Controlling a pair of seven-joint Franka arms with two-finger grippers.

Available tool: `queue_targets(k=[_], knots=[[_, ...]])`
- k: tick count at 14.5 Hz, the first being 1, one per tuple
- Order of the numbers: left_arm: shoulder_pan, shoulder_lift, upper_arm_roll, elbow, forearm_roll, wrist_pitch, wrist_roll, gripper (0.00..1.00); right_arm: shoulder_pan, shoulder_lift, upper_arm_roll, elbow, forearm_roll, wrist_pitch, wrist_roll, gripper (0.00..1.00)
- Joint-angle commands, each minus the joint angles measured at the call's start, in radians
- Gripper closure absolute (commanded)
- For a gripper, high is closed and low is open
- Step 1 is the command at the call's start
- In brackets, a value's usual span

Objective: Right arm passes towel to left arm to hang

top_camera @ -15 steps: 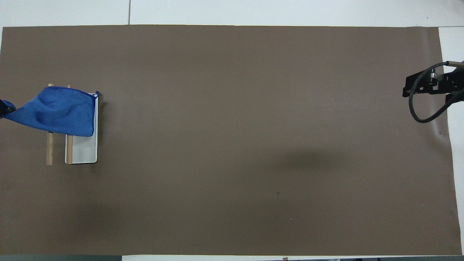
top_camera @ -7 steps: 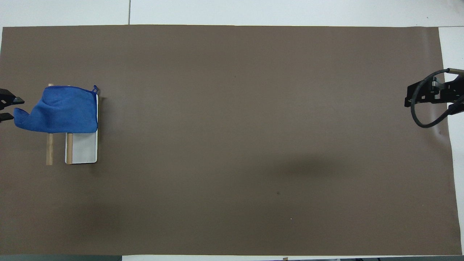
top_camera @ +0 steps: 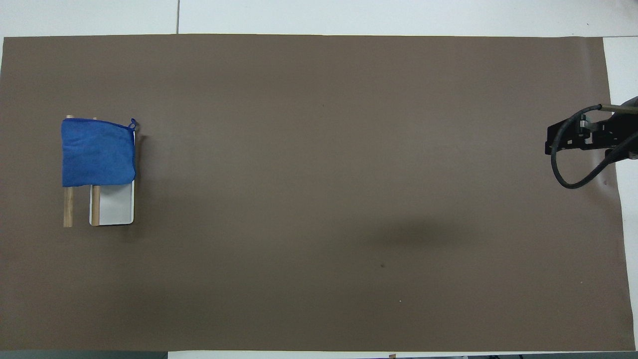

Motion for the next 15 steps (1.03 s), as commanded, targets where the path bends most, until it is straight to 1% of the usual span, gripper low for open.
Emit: queue_targets(k=[1,3,6,8,11,12,13,15], knots=[[-0.069,0.017,0.002,0.016,0.019,-0.035,0.130,0.00,0.030,-0.023,-0.033,-0.028,0.000,0.011,-0.014,0.00],[-0.141,0.015,0.002,0.014,0.021,-0.073,0.142,0.00,0.029,-0.023,-0.036,-0.030,0.000,0.013,-0.014,0.00],[-0.210,0.017,0.002,0.036,0.022,-0.157,0.179,0.00,0.021,-0.023,-0.036,-0.028,0.001,0.008,-0.012,0.00],[-0.248,0.039,0.002,0.098,0.024,-0.232,0.185,0.00,0.017,-0.023,-0.037,-0.028,0.000,0.010,-0.014,0.00],[-0.297,0.101,0.002,0.273,0.053,-0.418,0.187,0.00,0.018,-0.024,-0.036,-0.030,0.000,0.002,-0.018,0.00],[-0.310,0.115,0.002,0.311,0.059,-0.459,0.187,0.00,0.020,-0.026,-0.036,-0.030,0.000,0.002,-0.026,0.00],[-0.317,0.119,0.002,0.344,0.059,-0.498,0.187,0.00,0.023,-0.026,-0.036,-0.030,0.000,0.007,-0.041,0.00],[-0.317,0.116,0.002,0.356,0.059,-0.527,0.190,0.00,0.026,-0.027,-0.036,-0.031,0.001,0.007,-0.071,0.00]])
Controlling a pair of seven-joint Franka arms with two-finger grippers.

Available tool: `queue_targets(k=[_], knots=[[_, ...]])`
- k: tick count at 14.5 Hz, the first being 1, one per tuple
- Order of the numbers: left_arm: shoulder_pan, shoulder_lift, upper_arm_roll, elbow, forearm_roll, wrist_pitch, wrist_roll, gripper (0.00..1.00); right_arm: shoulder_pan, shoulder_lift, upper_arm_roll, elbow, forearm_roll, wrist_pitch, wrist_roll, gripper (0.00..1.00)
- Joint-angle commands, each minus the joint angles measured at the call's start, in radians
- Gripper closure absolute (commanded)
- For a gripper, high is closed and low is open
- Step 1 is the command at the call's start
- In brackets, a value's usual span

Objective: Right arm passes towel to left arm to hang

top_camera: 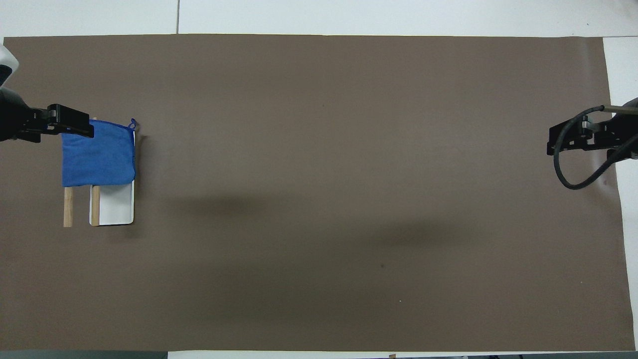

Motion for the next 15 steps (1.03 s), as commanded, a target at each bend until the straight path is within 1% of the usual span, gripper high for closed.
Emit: queue_targets(k=[1,3,6,9,11,15], knots=[[-0.015,0.030,0.013,0.065,0.019,-0.074,0.028,0.00,-0.002,-0.026,0.002,-0.030,0.001,0.007,-0.044,0.00],[-0.013,0.020,0.013,0.082,0.014,-0.108,0.042,0.00,-0.005,-0.026,0.002,-0.031,0.001,0.011,-0.047,0.00],[-0.013,0.005,0.013,0.070,0.004,-0.140,0.048,0.00,-0.008,-0.026,0.002,-0.036,0.001,0.013,-0.067,0.00],[-0.015,0.002,0.012,0.062,0.004,-0.141,0.072,0.00,0.001,-0.026,0.004,-0.034,0.001,0.013,-0.067,0.00],[-0.015,-0.019,0.013,0.047,0.004,-0.143,0.072,0.00,-0.003,-0.026,0.004,-0.034,0.001,0.008,-0.067,0.00],[-0.016,-0.015,0.013,0.056,0.005,-0.144,0.069,0.00,-0.013,-0.026,0.001,-0.034,0.001,0.008,-0.065,0.00]])
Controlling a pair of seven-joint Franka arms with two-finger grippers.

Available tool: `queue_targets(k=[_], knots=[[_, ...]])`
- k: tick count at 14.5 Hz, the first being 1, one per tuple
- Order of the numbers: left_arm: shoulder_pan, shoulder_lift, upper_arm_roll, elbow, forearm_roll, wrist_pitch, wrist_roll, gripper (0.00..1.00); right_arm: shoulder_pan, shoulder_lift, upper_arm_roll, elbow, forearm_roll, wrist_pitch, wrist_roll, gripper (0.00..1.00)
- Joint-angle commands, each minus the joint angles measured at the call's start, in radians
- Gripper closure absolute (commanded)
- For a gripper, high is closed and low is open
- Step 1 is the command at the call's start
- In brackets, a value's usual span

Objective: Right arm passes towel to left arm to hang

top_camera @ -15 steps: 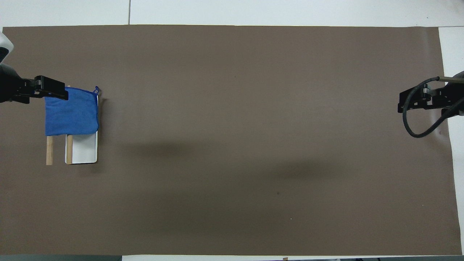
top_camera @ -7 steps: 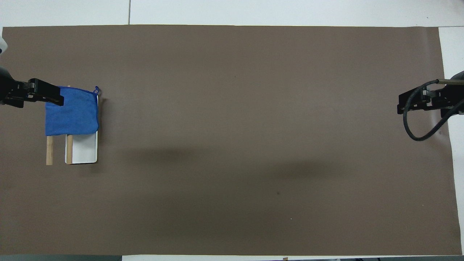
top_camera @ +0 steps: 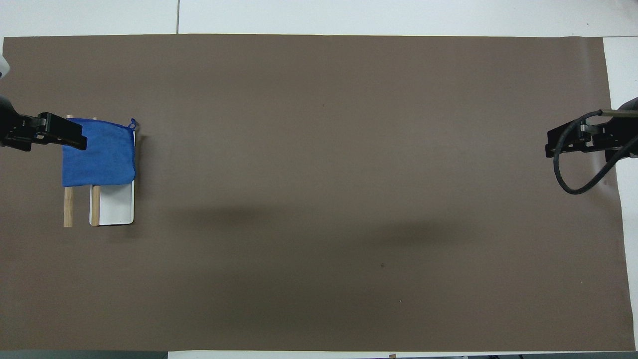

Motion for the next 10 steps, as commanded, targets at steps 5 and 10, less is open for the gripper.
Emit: queue_targets(k=[5,10], knots=[[-0.012,-0.004,0.010,0.006,0.014,0.011,0.017,0.00,-0.010,-0.026,0.003,-0.030,0.001,0.008,-0.023,0.00],[-0.013,-0.013,0.022,-0.001,0.015,0.021,0.057,0.00,-0.010,-0.026,0.004,-0.030,0.001,0.008,-0.023,0.00]])
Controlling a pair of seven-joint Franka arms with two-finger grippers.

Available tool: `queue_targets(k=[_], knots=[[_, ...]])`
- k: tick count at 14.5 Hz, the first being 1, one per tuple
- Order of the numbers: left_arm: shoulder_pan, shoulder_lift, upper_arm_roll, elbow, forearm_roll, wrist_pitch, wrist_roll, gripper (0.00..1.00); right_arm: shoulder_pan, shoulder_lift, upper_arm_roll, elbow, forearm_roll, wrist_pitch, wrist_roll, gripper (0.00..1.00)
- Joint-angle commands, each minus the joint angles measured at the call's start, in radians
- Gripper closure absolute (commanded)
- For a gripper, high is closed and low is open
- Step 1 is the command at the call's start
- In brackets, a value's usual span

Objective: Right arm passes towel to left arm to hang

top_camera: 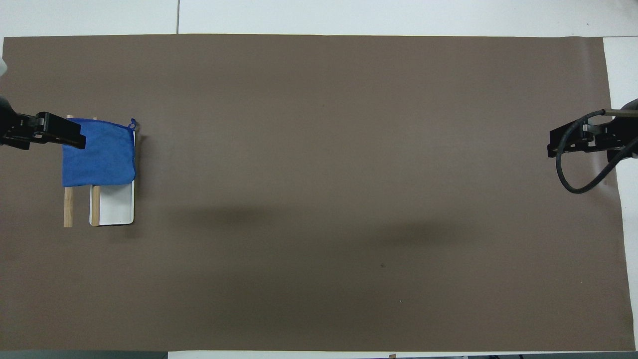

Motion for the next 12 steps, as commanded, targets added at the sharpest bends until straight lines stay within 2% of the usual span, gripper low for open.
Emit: queue_targets(k=[1,5,9,12], knots=[[-0.016,-0.015,0.024,0.003,0.012,0.001,0.054,0.00,-0.010,-0.026,0.004,-0.030,0.001,0.008,-0.023,0.00],[-0.125,-0.014,0.139,0.009,0.002,-0.054,0.053,0.00,-0.010,-0.026,0.006,-0.030,0.001,0.008,-0.023,0.00],[-0.151,-0.011,0.145,0.006,0.003,-0.040,0.051,0.00,-0.010,-0.026,0.004,-0.030,0.001,0.008,-0.023,0.00],[-0.133,-0.012,0.142,0.000,0.005,-0.029,0.047,0.00,-0.010,-0.028,0.006,-0.030,0.001,0.008,-0.023,0.00]])
